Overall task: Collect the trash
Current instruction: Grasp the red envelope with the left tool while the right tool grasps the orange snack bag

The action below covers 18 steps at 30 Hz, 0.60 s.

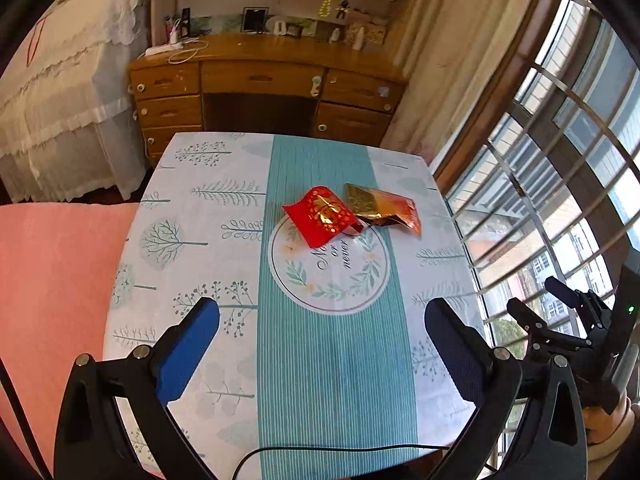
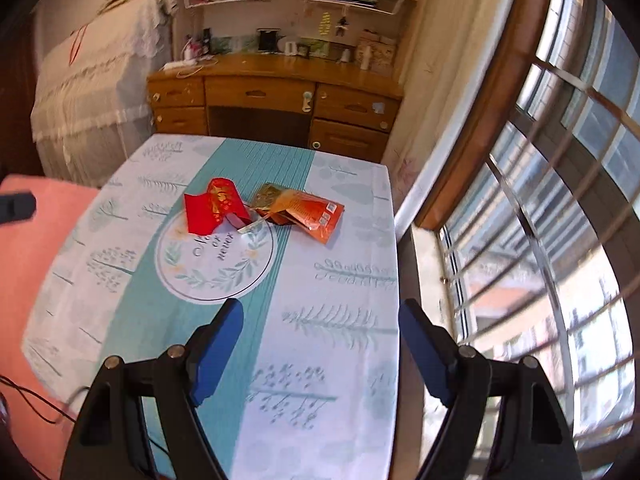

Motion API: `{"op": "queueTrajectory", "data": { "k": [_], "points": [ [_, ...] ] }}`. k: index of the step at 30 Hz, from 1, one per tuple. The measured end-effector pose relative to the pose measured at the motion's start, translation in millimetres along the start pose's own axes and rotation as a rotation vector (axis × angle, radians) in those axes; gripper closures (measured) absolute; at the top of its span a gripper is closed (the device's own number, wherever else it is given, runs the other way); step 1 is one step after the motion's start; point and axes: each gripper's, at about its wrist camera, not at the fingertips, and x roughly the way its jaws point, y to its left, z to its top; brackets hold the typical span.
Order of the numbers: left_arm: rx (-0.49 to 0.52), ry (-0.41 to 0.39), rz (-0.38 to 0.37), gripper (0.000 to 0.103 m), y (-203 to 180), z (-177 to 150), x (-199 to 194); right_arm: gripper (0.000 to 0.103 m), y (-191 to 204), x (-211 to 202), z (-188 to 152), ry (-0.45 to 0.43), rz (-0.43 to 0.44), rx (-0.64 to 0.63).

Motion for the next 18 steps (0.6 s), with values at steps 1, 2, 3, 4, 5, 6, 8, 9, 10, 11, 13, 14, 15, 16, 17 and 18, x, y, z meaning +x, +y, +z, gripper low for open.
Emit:
{"op": "queueTrajectory", "data": {
  "k": [1, 2, 3, 4, 5, 6, 8, 9, 10, 11, 13, 14, 15, 16, 17, 18],
  "points": [
    [-0.011, 0.002, 0.013, 0.001, 0.6, 3.5, 7.6, 0.023, -0.7, 14.8, 3.7, -0.006, -0.001, -0.042],
    [-0.024, 0.006, 0.030, 0.001, 0.5, 8.5, 16.7, 0.023, -1.1, 28.1, 7.4, -0.013, 0.001, -0.076],
    [-0.044, 0.012, 0.051, 0.001, 0.1, 14.3, 29.4, 0.023, -1.4, 45.1, 10.5, -0.020, 0.005, -0.118],
    [-0.061, 0.017, 0.069, 0.001, -0.3, 19.0, 41.2, 0.023, -2.2, 63.1, 13.4, -0.022, 0.009, -0.155],
    [-0.079, 0.025, 0.090, 0.001, -0.7, 24.4, 52.4, 0.023, -3.2, 81.9, 16.2, -0.022, 0.015, -0.187],
    [-0.098, 0.035, 0.109, 0.001, -1.0, 29.4, 66.0, 0.023, -4.2, 97.5, 17.9, -0.020, 0.022, -0.211],
    [-0.126, 0.056, 0.140, 0.001, -3.6, 37.5, 93.7, 0.023, -5.0, 134.2, 22.2, -0.025, 0.034, -0.273],
    [-0.133, 0.066, 0.155, 0.001, -5.4, 41.0, 105.4, 0.023, -4.2, 149.6, 24.3, -0.029, 0.030, -0.306],
    [-0.140, 0.082, 0.166, 0.001, -7.5, 45.6, 123.6, 0.023, -2.4, 166.9, 25.5, -0.037, 0.025, -0.352],
    [-0.141, 0.093, 0.172, 0.001, -9.3, 48.7, 137.1, 0.023, 0.1, 179.1, 26.4, -0.044, 0.021, -0.390],
    [-0.140, 0.113, 0.185, 0.001, -13.3, 54.2, 163.6, 0.023, 5.3, 205.7, 27.9, -0.060, 0.003, -0.469],
    [-0.137, 0.120, 0.186, 0.001, -16.1, 56.5, 171.4, 0.023, 7.2, 215.5, 29.0, -0.065, 0.005, -0.497],
    [-0.137, 0.132, 0.182, 0.001, -17.7, 59.3, 184.2, 0.023, 9.4, 224.3, 30.8, -0.073, 0.006, -0.523],
    [-0.138, 0.143, 0.173, 0.001, -19.2, 62.0, 194.3, 0.023, 11.6, 231.0, 32.3, -0.085, 0.007, -0.547],
    [-0.141, 0.155, 0.163, 0.001, -20.6, 64.5, 202.1, 0.023, 13.5, 236.0, 33.7, -0.099, 0.010, -0.569],
    [-0.146, 0.169, 0.150, 0.001, -21.6, 67.6, 211.8, 0.023, 14.5, 240.2, 34.1, -0.109, 0.016, -0.587]
  ]
}}
